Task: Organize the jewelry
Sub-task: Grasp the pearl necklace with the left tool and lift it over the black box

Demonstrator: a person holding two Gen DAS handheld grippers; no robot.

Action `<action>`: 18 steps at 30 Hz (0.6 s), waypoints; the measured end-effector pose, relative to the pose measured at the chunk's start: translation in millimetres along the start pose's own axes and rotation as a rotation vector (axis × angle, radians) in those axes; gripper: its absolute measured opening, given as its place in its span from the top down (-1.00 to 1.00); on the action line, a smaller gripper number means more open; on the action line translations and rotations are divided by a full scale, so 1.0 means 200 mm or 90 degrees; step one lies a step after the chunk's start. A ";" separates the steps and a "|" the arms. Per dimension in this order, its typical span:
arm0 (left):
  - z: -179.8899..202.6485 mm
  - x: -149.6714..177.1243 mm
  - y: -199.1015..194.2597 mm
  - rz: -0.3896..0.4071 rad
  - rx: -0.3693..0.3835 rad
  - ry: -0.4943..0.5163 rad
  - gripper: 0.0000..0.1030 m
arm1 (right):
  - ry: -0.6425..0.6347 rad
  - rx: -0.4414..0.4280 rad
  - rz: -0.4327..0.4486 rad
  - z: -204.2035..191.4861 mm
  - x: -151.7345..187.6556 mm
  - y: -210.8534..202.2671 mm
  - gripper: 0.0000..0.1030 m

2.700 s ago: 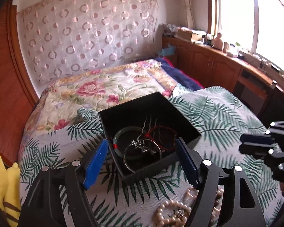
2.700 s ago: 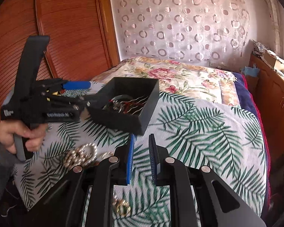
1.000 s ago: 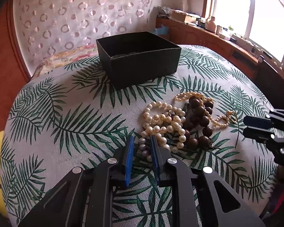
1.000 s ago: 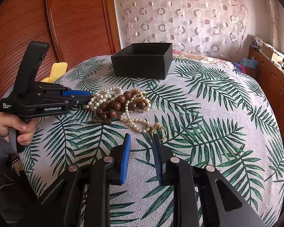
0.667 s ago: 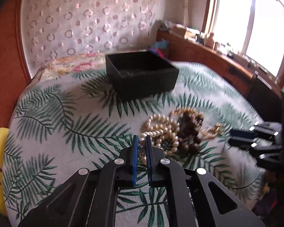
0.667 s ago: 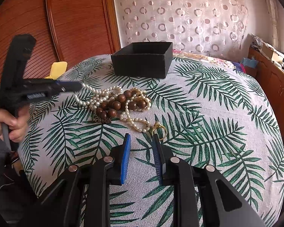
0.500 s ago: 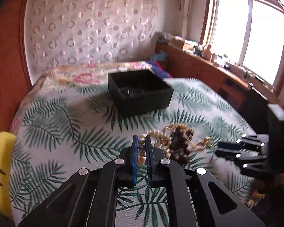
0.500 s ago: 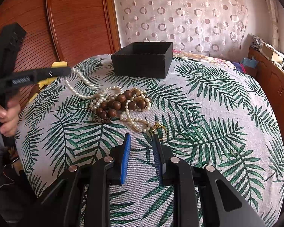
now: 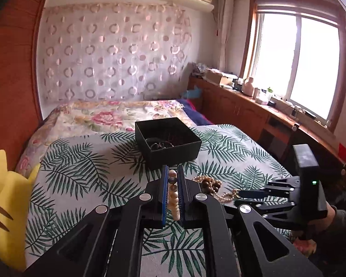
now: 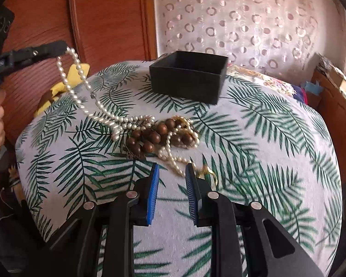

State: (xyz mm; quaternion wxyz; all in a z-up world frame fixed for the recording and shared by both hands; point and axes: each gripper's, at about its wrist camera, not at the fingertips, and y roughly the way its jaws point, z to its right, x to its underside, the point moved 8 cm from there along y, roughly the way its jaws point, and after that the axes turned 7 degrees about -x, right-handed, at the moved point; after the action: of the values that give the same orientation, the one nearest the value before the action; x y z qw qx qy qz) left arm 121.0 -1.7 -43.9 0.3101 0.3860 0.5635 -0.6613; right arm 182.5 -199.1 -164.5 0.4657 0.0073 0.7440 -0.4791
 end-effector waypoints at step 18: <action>-0.05 0.07 0.02 -0.008 0.001 -0.015 0.87 | -0.016 -0.024 -0.071 0.03 -0.12 0.23 0.51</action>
State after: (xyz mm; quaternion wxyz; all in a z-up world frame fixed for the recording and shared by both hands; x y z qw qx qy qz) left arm 118.6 7.0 -57.8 0.3124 0.3748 0.5613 -0.6684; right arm 220.5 -168.6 -180.8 0.4480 -0.0490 0.7462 -0.4900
